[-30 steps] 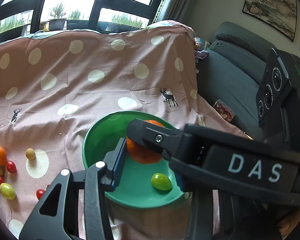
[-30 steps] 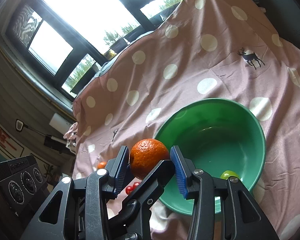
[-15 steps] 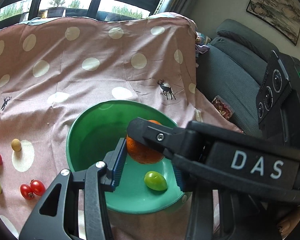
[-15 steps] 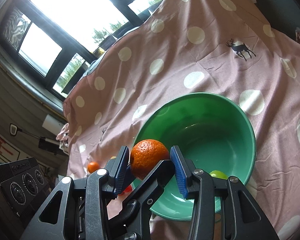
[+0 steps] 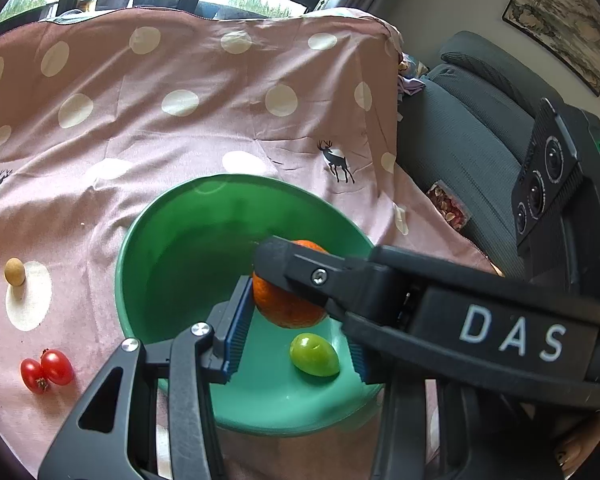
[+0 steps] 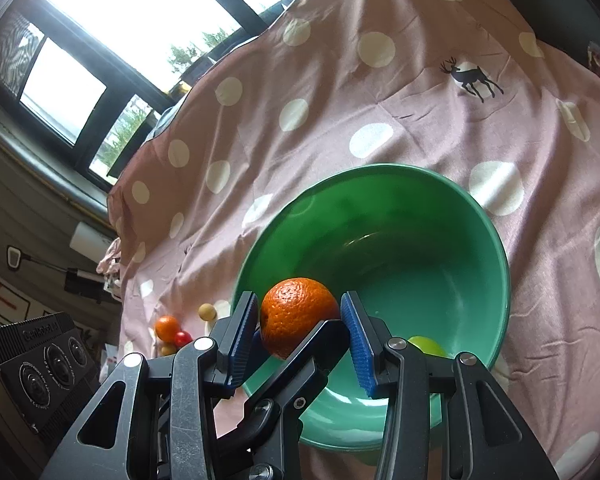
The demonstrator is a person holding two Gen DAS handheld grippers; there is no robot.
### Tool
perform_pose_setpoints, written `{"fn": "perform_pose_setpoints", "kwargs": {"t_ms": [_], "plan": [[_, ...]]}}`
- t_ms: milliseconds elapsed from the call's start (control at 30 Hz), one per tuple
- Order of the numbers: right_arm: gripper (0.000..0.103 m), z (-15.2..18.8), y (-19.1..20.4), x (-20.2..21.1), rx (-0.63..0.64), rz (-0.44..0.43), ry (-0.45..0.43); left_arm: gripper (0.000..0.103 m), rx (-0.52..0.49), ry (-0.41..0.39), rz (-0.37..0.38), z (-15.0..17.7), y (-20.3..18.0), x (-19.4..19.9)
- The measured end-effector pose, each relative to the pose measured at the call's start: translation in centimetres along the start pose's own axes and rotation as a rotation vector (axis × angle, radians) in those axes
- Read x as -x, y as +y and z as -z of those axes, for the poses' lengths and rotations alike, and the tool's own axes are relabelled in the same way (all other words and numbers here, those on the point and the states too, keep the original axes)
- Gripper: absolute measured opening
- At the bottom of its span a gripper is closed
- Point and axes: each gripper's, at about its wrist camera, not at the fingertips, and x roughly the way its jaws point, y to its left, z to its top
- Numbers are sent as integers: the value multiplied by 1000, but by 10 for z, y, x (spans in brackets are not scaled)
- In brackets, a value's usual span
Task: Organize fruits
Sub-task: 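Lift the orange with the right tool and carry it into the green bowl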
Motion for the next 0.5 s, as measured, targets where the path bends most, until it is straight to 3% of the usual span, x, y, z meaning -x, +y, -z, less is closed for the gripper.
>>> {"fn": "perform_pose_setpoints", "kwargs": {"t_ms": [500], "plan": [[47,-1,-7,-8,3,25,39,41,22,25,16,4,2,-10]]}}
